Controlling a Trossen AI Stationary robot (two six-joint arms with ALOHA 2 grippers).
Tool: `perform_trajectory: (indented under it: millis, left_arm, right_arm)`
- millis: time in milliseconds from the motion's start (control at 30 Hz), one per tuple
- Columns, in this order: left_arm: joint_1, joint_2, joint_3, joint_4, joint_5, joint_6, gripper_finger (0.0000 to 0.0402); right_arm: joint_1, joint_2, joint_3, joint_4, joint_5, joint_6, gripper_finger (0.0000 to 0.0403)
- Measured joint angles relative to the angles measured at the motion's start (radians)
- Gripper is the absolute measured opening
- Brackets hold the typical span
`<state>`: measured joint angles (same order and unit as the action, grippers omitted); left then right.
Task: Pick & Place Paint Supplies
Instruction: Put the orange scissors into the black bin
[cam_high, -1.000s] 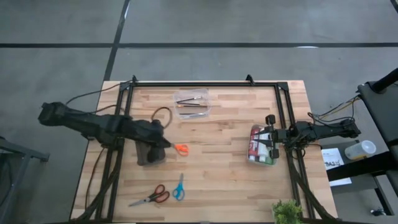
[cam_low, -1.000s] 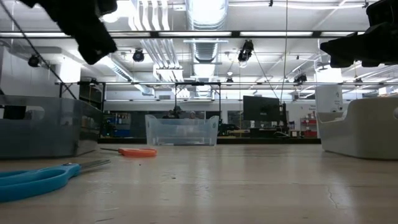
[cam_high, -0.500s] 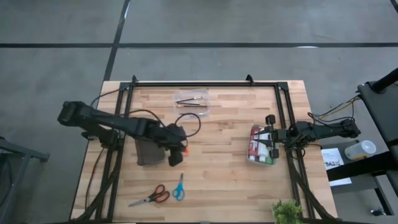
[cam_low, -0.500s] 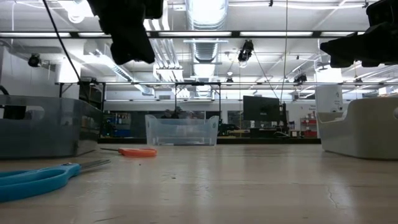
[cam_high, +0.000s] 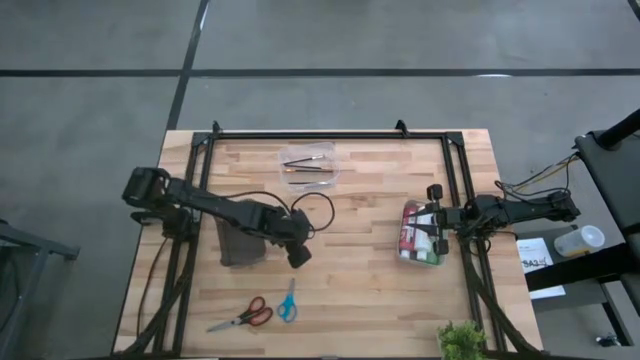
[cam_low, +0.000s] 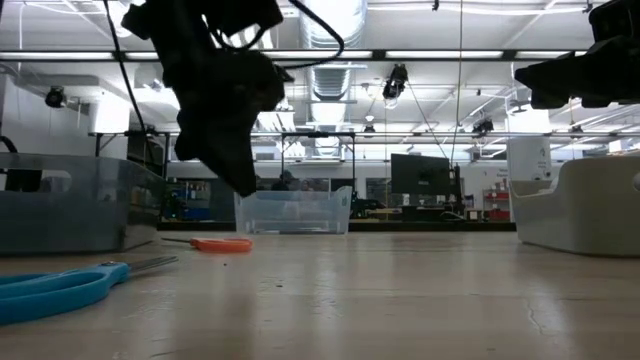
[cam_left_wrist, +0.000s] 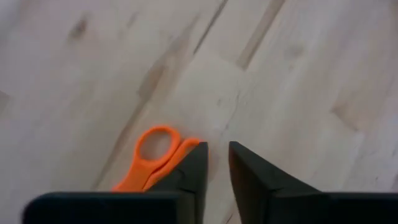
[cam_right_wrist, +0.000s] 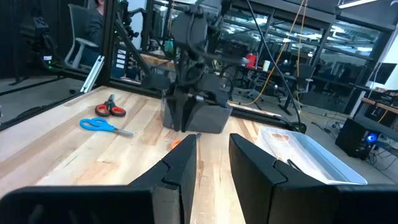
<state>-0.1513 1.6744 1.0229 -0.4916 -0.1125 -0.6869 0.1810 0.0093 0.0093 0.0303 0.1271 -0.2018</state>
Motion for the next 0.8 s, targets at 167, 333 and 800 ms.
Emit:
perform_trajectory:
  millis: [167,333,800]
  left_arm:
    - [0.000,0.025,0.000,-0.018,0.020,0.029,0.0136]
    - [0.000,0.026,0.000,-0.012,0.020,0.207,0.0174]
    - [-0.017,0.028,-0.060,0.039,0.083,0.061,0.0179]
  right_arm:
    - [0.000,0.001,0.000,0.000,0.001,0.000,0.0091]
    - [0.000,0.001,0.000,0.000,0.003,0.000,0.0091]
    - [0.000,0.001,0.000,0.000,0.003,0.000,0.0091]
